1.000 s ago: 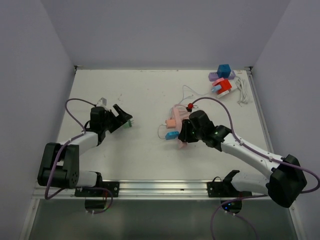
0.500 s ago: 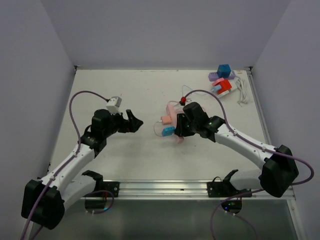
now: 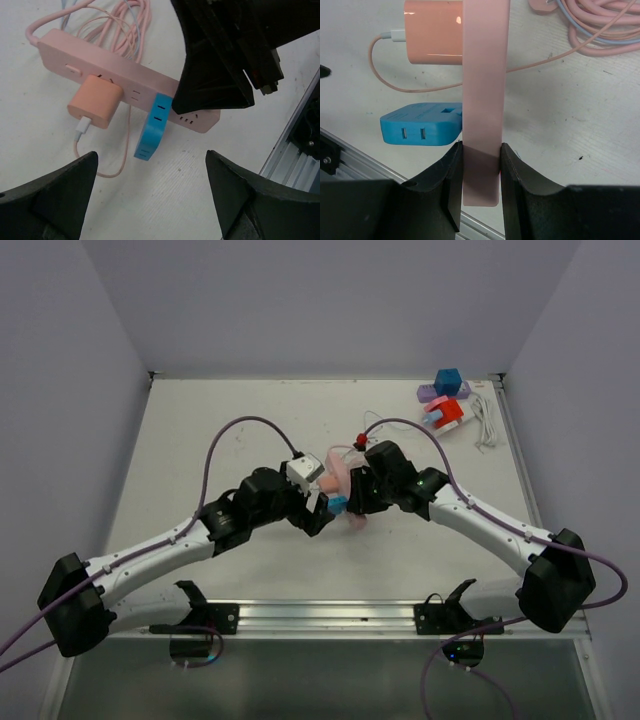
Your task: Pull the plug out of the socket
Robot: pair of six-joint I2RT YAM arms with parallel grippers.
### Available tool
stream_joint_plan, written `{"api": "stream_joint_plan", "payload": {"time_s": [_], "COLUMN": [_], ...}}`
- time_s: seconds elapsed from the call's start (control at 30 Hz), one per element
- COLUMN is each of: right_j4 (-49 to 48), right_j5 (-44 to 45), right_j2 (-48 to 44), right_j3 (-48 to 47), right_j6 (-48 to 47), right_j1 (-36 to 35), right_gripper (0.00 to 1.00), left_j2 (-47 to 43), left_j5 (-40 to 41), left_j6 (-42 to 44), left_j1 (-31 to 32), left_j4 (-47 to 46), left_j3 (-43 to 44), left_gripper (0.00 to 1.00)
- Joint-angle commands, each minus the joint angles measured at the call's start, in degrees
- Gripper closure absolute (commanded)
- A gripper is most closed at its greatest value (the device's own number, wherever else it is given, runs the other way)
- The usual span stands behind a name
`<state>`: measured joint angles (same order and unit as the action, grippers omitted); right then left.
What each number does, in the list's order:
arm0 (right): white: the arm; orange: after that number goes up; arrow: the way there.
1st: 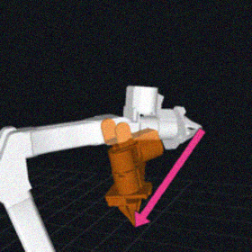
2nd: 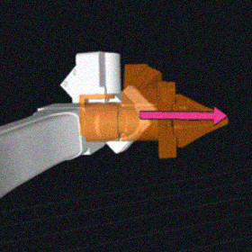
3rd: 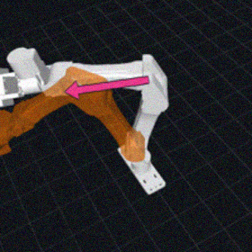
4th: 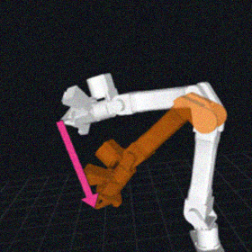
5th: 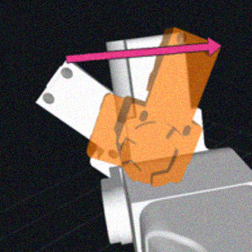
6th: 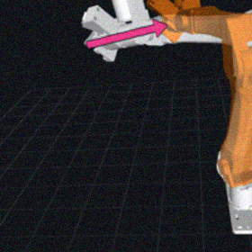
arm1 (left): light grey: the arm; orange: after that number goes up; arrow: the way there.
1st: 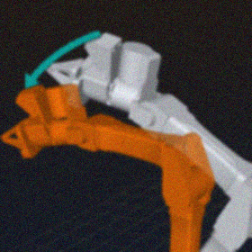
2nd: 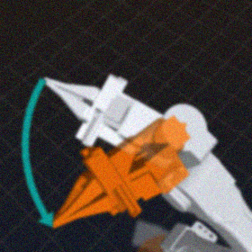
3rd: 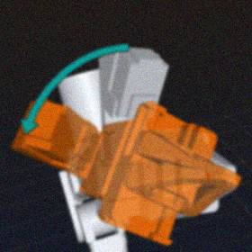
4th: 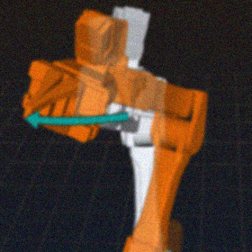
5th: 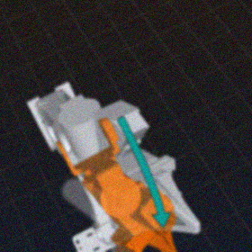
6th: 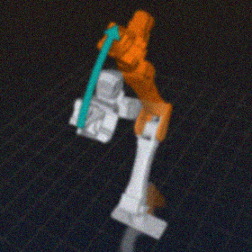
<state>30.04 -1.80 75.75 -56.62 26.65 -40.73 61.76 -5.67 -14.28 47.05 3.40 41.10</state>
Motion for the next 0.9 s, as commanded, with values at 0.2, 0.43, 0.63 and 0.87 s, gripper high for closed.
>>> {"api": "stream_joint_plan", "payload": {"time_s": [0.2, 0.43, 0.63, 0.87], "right_j4": [-1.74, -2.27, -3.76, -4.11], "right_j5": [-4.35, -5.49, -7.25, -7.16], "right_j2": [-3.41, -5.17, -6.31, -6.58], "right_j3": [-2.27, -0.95, -0.07, 1.24], "right_j6": [-2.75, -3.54, -4.15, -5.65], "right_j1": [-0.05, -0.23, -0.23, -0.23], "right_gripper": [1.0, 1.0, 1.0, 1.0], "left_j2": [8.64, 12.06, 13.91, 13.92], "left_j5": [6.99, 6.99, 6.55, 6.29], "left_j6": [9.8, 11.73, 12.0, 12.7], "left_j1": [8.23, 8.59, 8.59, 8.59], "left_j4": [2.66, 3.37, 3.54, 4.51], "left_j3": [8.64, 10.14, 10.75, 10.84], "left_gripper": [0.19, 0.3, 0.43, 0.71]}}
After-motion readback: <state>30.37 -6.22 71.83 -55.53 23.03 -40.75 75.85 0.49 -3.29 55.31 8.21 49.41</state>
